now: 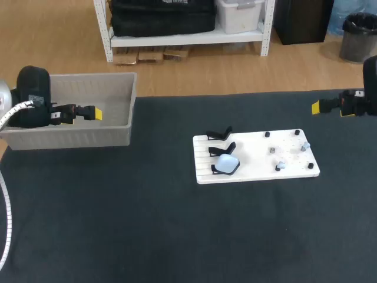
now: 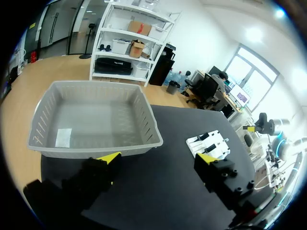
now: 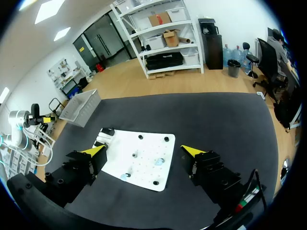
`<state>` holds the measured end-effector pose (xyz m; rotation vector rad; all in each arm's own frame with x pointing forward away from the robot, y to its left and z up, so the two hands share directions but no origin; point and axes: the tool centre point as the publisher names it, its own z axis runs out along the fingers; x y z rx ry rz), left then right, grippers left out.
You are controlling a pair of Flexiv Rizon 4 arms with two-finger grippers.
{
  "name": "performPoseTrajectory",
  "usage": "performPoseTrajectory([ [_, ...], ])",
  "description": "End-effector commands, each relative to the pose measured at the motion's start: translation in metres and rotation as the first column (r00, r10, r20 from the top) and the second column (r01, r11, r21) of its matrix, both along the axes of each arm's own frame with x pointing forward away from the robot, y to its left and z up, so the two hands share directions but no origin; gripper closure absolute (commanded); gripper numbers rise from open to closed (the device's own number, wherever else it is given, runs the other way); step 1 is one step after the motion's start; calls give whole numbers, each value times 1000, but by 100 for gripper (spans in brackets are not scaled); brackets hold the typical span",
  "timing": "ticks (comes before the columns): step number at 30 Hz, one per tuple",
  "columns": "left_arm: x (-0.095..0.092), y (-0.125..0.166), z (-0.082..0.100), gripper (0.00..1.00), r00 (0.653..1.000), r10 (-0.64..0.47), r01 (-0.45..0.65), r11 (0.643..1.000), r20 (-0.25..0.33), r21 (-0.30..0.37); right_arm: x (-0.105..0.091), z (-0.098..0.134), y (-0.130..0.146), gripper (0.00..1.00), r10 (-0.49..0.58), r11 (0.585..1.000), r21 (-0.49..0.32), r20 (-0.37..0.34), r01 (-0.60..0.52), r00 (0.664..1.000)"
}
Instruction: Pick up each earbud case from the left stands, insert the matching earbuds, close the lid, and place the case in the box.
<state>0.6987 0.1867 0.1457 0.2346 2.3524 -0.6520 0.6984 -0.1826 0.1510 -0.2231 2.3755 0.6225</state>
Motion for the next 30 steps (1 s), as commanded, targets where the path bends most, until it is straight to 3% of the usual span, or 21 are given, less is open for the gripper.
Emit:
performPoseTrajectory([
  [1, 1, -1, 2, 0, 1000, 3, -3, 1000, -10, 10, 1, -1, -1, 0, 4, 1000, 3, 0, -4, 1000],
  [26, 1, -1, 2, 0, 1000, 3, -3, 1000, -10, 10, 1, -1, -1, 0, 4, 1000, 3, 0, -4, 1000],
  [30, 2, -4, 8, 0, 998, -63, 63, 998, 11, -12, 1, -1, -1, 0, 4, 1000, 3, 0, -4, 1000],
])
